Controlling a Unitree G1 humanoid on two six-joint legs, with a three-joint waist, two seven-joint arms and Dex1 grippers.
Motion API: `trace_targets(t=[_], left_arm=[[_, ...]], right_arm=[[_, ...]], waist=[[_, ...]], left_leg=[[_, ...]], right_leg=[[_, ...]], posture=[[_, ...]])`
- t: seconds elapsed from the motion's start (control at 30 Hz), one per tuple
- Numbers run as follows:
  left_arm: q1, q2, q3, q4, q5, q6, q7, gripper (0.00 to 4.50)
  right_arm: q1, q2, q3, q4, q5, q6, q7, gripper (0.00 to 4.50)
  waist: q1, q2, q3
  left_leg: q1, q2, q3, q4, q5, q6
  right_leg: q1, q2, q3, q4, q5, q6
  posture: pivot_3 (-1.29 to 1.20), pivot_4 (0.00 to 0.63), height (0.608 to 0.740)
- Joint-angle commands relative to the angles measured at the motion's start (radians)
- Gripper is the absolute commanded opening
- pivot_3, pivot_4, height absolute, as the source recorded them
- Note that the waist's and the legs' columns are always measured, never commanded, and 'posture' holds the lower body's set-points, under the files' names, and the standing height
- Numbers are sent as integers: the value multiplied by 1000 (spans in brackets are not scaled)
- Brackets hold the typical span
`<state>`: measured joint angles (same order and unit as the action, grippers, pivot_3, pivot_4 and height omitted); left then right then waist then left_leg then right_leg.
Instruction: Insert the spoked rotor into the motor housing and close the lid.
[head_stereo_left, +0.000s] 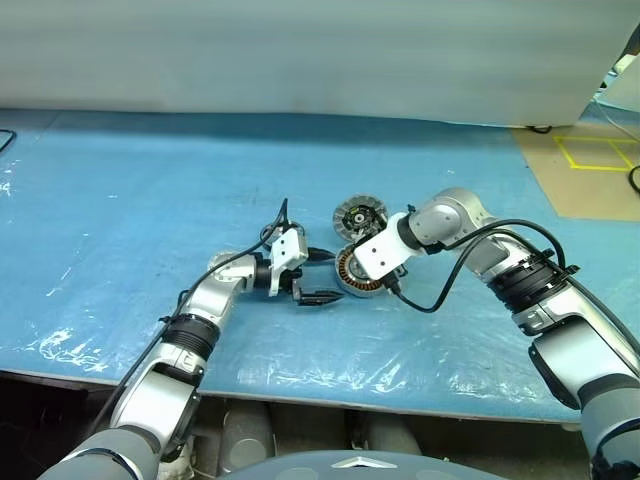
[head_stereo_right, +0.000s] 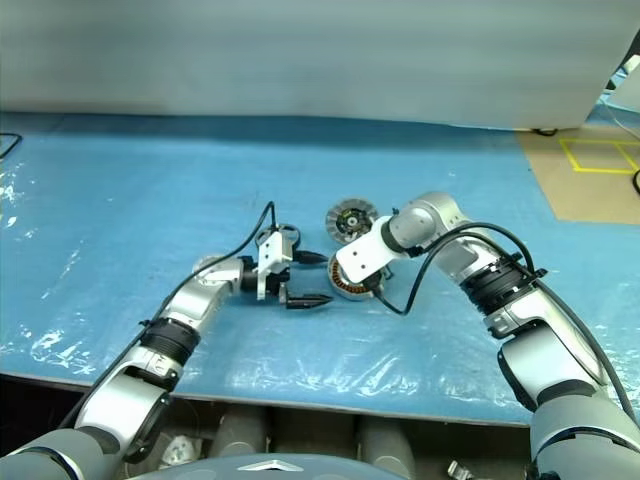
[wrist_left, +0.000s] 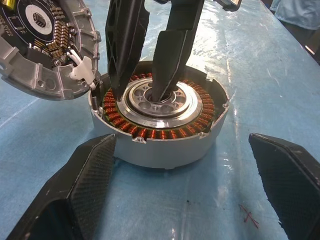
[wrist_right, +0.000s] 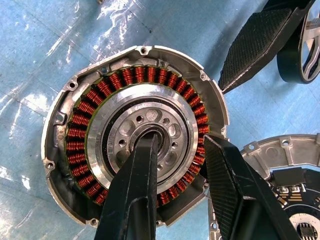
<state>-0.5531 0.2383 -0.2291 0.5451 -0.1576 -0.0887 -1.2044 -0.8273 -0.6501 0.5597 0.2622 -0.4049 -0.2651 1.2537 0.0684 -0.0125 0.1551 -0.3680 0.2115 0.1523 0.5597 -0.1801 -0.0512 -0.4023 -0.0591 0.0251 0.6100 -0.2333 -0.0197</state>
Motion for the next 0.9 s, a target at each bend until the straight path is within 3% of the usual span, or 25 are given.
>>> trace_targets(t=[0.03,0.17,0.9], left_arm=[[-15,-6,-1,-20,-5,-17,-6,4500],[-14,-6,-1,-22,-4,-17,-6,4500],[-18,-26,-6,-6,6,-28,10,4500]], right_arm=[[44,24,27,10,-26,15,-9,1124],[65,26,21,0,-32,21,-6,17],[41,21,-53,-20,9,27,1,17]], waist=[[0,0,0],[-4,-1,0],[-2,-1,0]], left_leg=[[0,0,0,1,0,0],[2,2,1,1,0,0],[0,2,1,0,0,0]], right_leg=[[0,0,0,0,0,0],[0,2,1,1,1,-1],[-1,2,1,0,1,-1]], posture=[[0,150,740],[0,150,740],[0,150,740]])
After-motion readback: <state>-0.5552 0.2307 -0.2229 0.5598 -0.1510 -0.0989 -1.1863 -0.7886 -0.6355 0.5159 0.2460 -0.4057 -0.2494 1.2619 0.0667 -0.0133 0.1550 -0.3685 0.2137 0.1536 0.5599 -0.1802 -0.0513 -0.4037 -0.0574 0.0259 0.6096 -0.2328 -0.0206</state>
